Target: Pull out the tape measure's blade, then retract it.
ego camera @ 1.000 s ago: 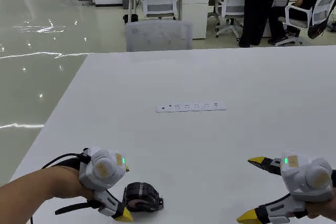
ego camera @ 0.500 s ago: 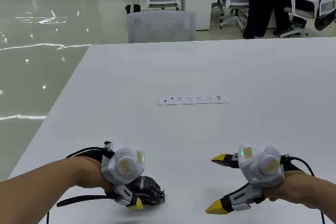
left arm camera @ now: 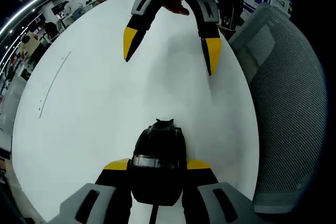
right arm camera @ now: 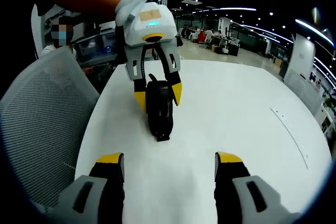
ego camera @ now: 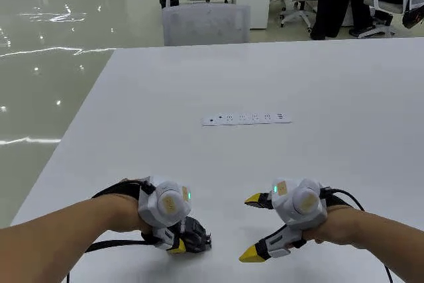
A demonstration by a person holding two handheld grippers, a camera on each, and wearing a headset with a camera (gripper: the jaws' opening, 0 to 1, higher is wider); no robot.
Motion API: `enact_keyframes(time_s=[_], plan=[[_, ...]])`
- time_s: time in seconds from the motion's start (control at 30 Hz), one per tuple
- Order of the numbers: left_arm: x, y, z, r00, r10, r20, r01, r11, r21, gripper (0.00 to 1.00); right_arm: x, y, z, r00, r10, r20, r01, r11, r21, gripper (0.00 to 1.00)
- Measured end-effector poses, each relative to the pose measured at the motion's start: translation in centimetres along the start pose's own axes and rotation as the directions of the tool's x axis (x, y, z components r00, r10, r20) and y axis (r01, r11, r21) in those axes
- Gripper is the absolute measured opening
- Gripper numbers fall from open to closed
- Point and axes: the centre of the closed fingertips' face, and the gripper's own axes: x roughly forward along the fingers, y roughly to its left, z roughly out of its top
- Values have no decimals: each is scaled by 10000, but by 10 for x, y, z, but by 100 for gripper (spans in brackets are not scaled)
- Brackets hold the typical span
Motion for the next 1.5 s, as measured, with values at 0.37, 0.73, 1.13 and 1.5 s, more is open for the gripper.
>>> enact_keyframes(time_s=[0.37, 0.73, 1.13, 1.5], plan=[[0, -1, 0, 10000, 5, -77, -5, 10000, -46, 33, 47, 7, 12, 9969, 691, -375, -711, 9960, -537, 48], [0, 0, 0, 10000, -15, -47, 14, 9999, -109, 33, 70, 9, -1, 9905, 767, -1140, -867, 9926, -853, 21], [0, 0, 0, 10000, 6, -6, -6, 9998, -217, 33, 74, 10, -1, 9906, 766, -1136, -821, 9956, -450, 11], [1, 0, 1, 10000, -13, 13, 13, 9997, -254, 33, 63, 8, -11, 9890, 812, -1239, -870, 9953, -415, 10]])
